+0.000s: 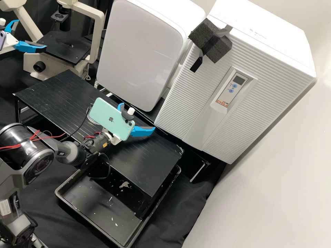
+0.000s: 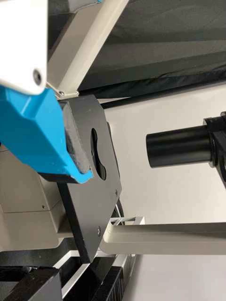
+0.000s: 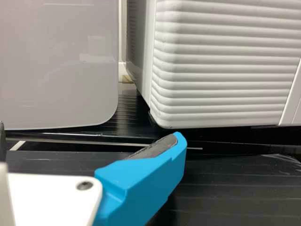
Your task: Place the petri dish on the microscope
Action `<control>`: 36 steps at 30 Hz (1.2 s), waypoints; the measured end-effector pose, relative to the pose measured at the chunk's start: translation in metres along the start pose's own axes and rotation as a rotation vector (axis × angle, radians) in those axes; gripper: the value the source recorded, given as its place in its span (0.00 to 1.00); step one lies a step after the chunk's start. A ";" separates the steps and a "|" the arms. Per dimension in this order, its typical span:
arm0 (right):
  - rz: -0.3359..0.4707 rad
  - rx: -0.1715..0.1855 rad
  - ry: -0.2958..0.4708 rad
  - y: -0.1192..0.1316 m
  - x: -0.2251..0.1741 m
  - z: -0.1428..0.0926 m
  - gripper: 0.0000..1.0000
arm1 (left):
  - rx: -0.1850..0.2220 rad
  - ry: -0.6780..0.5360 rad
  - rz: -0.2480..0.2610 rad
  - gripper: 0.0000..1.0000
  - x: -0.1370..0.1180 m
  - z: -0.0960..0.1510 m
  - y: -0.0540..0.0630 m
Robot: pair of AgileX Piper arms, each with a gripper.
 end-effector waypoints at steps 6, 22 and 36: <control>0.000 0.000 0.000 0.000 0.000 0.000 1.00 | 0.000 0.000 0.000 1.00 0.000 0.000 0.000; 0.000 0.000 0.000 0.000 0.000 0.000 1.00 | 0.027 -0.195 0.015 1.00 -0.010 0.048 0.005; 0.000 0.000 0.000 0.000 0.000 0.000 1.00 | -0.038 -0.811 -0.031 1.00 -0.014 0.148 0.012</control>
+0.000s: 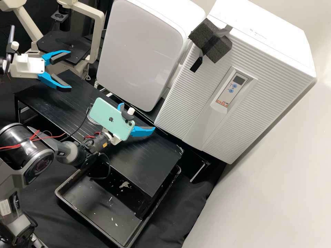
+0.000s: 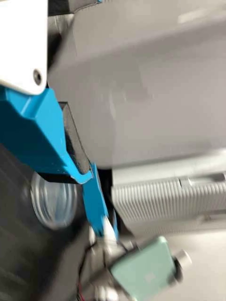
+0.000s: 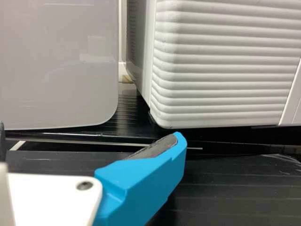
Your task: Place the petri dish on the microscope
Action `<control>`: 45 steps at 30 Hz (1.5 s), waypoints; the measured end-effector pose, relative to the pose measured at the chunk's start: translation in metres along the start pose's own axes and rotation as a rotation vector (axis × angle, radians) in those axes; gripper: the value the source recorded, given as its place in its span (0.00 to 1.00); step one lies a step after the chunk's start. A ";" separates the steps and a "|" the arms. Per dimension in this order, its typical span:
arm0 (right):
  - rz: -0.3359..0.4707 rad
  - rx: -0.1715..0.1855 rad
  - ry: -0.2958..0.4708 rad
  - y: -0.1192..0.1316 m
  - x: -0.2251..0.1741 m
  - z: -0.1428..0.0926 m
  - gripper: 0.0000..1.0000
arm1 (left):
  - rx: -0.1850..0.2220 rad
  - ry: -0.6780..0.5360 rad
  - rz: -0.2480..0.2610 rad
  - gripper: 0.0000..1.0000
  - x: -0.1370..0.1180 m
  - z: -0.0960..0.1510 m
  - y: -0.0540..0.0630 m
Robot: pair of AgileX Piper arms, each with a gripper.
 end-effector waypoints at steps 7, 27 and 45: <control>0.000 0.000 0.000 0.000 0.000 0.000 1.00 | -0.149 -0.080 -0.014 1.00 0.031 0.011 -0.006; 0.000 0.000 0.000 0.000 0.000 0.000 1.00 | -0.133 -0.114 -0.230 1.00 0.056 0.037 -0.050; 0.000 0.000 0.000 0.000 0.000 0.000 1.00 | -0.126 -0.103 -0.253 1.00 0.077 0.038 -0.056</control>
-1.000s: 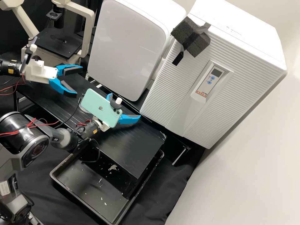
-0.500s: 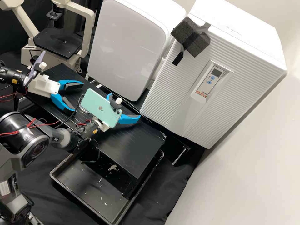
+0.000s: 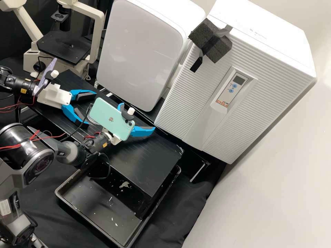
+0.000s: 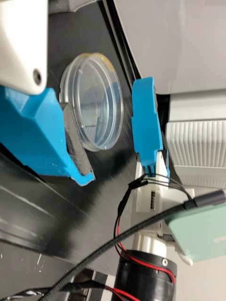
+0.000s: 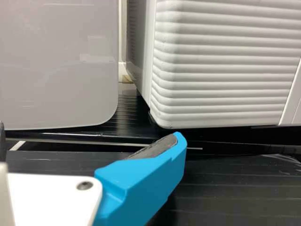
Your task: Place the petri dish on the microscope
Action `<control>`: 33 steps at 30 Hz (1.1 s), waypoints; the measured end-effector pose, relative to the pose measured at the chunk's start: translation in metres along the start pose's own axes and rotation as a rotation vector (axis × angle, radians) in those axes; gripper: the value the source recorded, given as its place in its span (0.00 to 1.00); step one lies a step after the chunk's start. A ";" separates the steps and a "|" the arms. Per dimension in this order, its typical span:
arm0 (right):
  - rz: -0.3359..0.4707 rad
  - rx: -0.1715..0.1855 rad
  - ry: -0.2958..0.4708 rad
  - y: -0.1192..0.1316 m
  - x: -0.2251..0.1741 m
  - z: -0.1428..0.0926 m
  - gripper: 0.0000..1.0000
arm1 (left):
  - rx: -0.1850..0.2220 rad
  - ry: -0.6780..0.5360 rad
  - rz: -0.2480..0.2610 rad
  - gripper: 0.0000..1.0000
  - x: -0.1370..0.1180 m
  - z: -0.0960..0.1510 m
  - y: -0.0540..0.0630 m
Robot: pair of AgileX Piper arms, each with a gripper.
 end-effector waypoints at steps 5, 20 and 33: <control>0.000 0.000 0.000 0.000 0.000 0.000 1.00 | 0.013 -0.023 -0.005 1.00 0.007 0.011 0.003; 0.000 0.000 0.000 0.000 0.000 0.000 1.00 | -0.008 -0.012 -0.017 1.00 0.016 0.013 -0.002; 0.000 0.000 0.000 0.000 0.000 0.000 1.00 | -0.039 0.005 -0.007 1.00 0.021 0.011 -0.004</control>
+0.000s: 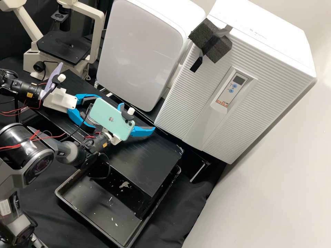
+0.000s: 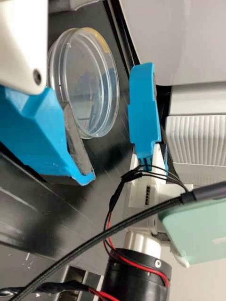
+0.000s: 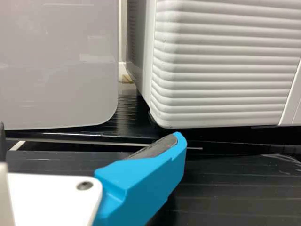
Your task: Place the petri dish on the microscope
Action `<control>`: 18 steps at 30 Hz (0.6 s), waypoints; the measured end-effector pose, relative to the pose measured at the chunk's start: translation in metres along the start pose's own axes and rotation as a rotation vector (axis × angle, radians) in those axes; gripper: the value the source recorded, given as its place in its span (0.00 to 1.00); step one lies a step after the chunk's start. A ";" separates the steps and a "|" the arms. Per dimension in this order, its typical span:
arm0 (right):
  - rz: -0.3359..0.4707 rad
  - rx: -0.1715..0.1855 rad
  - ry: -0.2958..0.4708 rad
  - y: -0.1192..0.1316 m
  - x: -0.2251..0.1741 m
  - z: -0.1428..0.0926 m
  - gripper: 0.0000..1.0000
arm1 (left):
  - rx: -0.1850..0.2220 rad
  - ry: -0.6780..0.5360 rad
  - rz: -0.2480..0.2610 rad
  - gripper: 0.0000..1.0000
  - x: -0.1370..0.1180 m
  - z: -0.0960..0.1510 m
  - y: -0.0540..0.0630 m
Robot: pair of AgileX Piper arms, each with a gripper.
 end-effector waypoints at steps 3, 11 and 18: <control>0.000 0.000 0.000 0.000 0.000 0.000 1.00 | 0.006 -0.009 0.000 1.00 0.002 0.004 -0.001; 0.000 0.000 0.000 0.000 0.000 0.000 1.00 | 0.014 -0.019 -0.014 1.00 0.008 0.013 -0.010; 0.000 0.000 0.000 0.000 0.000 0.000 1.00 | 0.005 -0.006 -0.005 1.00 0.011 0.011 -0.014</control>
